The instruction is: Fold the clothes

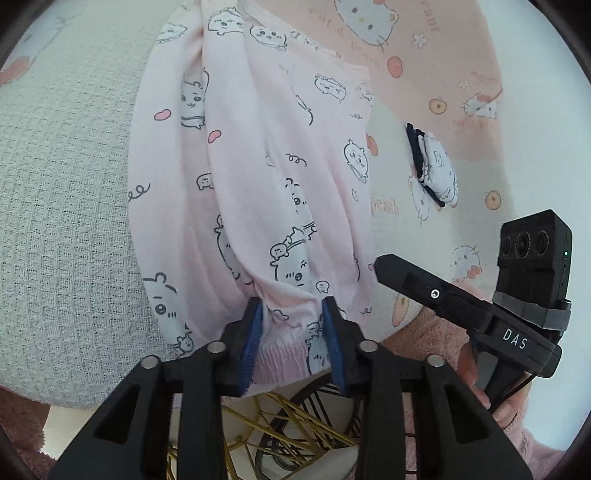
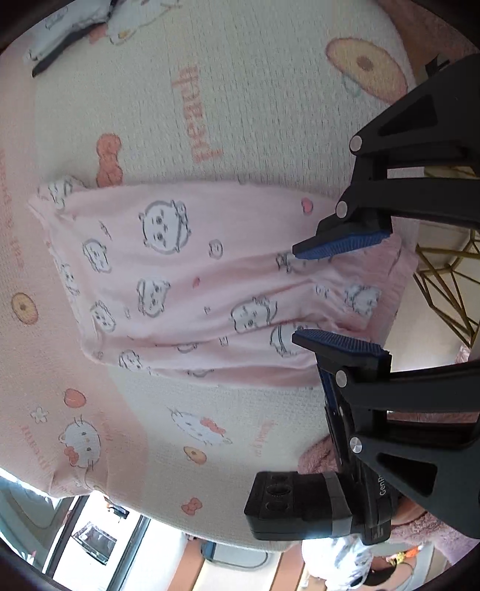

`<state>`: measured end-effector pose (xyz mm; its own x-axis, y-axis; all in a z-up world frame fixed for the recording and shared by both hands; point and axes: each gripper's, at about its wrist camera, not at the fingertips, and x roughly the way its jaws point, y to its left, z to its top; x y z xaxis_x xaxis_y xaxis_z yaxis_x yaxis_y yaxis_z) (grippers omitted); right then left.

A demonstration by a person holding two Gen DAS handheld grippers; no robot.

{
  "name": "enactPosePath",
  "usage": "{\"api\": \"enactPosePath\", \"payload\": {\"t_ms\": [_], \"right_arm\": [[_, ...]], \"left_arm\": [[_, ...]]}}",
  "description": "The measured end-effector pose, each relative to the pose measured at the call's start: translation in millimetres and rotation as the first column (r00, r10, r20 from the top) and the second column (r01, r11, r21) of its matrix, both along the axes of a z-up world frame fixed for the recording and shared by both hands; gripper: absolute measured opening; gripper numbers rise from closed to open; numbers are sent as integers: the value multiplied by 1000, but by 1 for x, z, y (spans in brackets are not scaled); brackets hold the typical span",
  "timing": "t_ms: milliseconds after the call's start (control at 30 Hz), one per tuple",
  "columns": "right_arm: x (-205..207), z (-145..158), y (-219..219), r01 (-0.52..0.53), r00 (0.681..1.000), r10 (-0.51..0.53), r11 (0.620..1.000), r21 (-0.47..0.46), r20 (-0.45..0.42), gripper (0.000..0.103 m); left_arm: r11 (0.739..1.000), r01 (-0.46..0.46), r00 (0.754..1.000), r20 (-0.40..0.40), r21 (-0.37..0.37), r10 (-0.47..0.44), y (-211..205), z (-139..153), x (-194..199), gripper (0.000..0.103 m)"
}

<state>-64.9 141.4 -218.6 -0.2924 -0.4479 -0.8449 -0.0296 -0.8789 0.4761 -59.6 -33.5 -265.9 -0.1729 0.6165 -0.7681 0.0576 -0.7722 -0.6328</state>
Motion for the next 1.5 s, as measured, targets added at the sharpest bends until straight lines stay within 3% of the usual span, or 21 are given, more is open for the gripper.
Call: {"api": "enactPosePath", "payload": {"t_ms": [67, 133, 200, 233, 300, 333, 367, 433, 667, 767, 833, 900, 1033, 1100, 1167, 1233, 1367, 1500], "right_arm": [[4, -9, 6, 9, 1000, -10, 999, 44, 27, 41], [5, -20, 9, 0, 998, -5, 997, 81, 58, 41], [4, -24, 4, -26, 998, 18, 992, 122, 66, 41], [3, -23, 0, -41, 998, 33, 989, 141, 62, 41], [1, -20, -9, -68, 997, 62, 983, 169, 44, 41], [0, -19, -12, -73, 997, 67, 981, 178, 43, 41], [0, -20, -13, -71, 997, 64, 981, 183, 46, 41], [1, -23, -7, -41, 997, 31, 989, 144, 66, 41], [-2, -17, 9, 16, 1000, -19, 991, 130, 24, 41], [-6, -24, 1, -33, 999, 25, 982, 184, 44, 41], [-5, -24, -7, -90, 996, 79, 960, 264, 50, 41], [-4, -22, -15, -136, 991, 125, 930, 341, 54, 41], [1, -7, -9, -104, 994, 113, 947, 304, -13, 41], [3, -3, -9, -104, 992, 120, 959, 265, -43, 41], [0, -11, -13, -141, 989, 147, 950, 278, -2, 41], [-1, -20, -14, -160, 987, 155, 936, 313, 39, 42], [-7, -17, -2, -148, 988, 132, 949, 279, 77, 43], [-16, -11, 15, -94, 995, 80, 961, 260, 64, 43]], "left_arm": [[1000, -21, 1000, -4, 11, 21, -6, 2, 0, 22], [994, -57, 998, -16, 91, 59, -16, 8, 0, 22], [984, -97, 995, 17, 151, 95, -25, 3, 1, 30], [982, -112, 993, 43, 155, 107, -28, -2, 1, 38], [987, -111, 991, 83, 113, 102, -25, -14, -1, 39], [991, -102, 992, 83, 86, 95, -20, -16, -2, 34], [995, -88, 994, 65, 46, 85, -16, -14, -2, 15], [997, -67, 997, 21, -29, 68, -11, -4, -1, 12], [987, -120, 989, -96, -110, 109, -29, 33, 19, 11], [979, -124, 992, -51, -162, 117, -33, 22, 21, 11], [980, -77, 996, 32, -182, 84, -27, 4, 18, 12], [973, -56, 996, 61, -224, 71, -23, -4, 17, 13], [953, -69, 997, -5, -295, 71, -23, 15, 18, 18], [928, -103, 995, -49, -359, 91, -26, 27, 18, 18], [905, -126, 990, -105, -407, 90, -28, 39, 18, 18], [900, -127, 988, -129, -416, 80, -28, 44, 17, 18], [930, -113, 994, -49, -349, 102, -42, 26, 5, 18], [945, -117, 991, -97, -305, 91, -54, 35, -22, 18]]}}
